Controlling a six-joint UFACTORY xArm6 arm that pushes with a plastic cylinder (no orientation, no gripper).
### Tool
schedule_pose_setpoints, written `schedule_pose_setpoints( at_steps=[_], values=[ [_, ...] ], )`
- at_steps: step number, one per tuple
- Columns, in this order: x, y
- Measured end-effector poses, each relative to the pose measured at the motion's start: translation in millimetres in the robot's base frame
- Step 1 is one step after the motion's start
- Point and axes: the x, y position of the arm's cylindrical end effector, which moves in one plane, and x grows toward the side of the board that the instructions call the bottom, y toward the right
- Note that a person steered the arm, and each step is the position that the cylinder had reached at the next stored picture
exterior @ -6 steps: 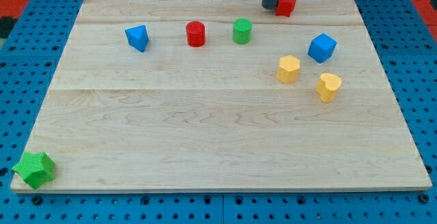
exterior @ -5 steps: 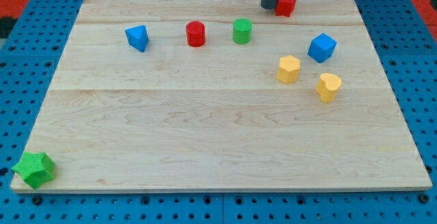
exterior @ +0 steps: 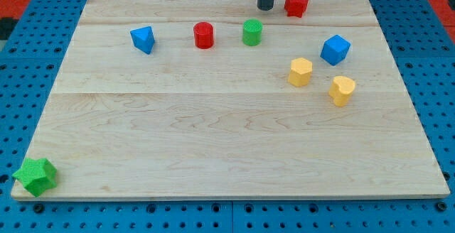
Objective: Slide the red star to the top right
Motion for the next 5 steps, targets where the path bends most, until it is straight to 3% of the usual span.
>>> schedule_pose_setpoints(
  at_steps=[4, 5],
  values=[
    [-6, 119],
    [-3, 116]
  ],
)
